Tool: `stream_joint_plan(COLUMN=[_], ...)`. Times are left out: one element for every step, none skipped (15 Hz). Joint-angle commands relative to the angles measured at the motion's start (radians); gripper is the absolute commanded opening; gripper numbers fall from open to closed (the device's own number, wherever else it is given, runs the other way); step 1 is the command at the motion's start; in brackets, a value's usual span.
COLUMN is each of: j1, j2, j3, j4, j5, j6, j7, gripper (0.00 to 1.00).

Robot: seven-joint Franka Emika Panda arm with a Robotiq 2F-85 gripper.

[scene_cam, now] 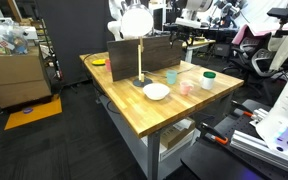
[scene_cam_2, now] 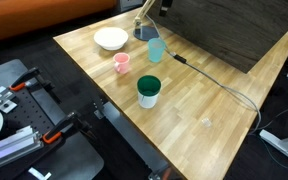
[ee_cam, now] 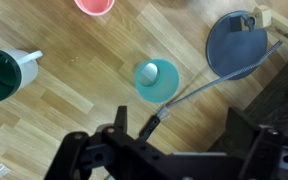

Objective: Pick up the blue cup and pour the water in the white bowl

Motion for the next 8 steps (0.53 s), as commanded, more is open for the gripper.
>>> stream_joint_plan(j1=[0.003, -0.018, -0.031, -0.038, -0.054, -0.066, -0.084, -0.099], j2=[0.000, 0.016, 0.033, 0.045, 0.060, 0.074, 0.087, 0.101], j3=[-0.003, 0.013, 0.017, 0.015, 0.014, 0.010, 0.008, 0.004], j4=[0.002, 0.024, 0.045, 0.057, 0.076, 0.090, 0.103, 0.113], j5=[0.001, 0.077, 0.129, 0.169, 0.228, 0.268, 0.314, 0.346], j6=[-0.002, -0.037, -0.057, -0.071, -0.090, -0.096, -0.097, -0.098], j7=[0.000, -0.037, -0.046, -0.045, -0.047, -0.040, -0.045, -0.046], gripper=[1.00, 1.00, 1.00, 1.00, 1.00, 1.00, 1.00, 1.00])
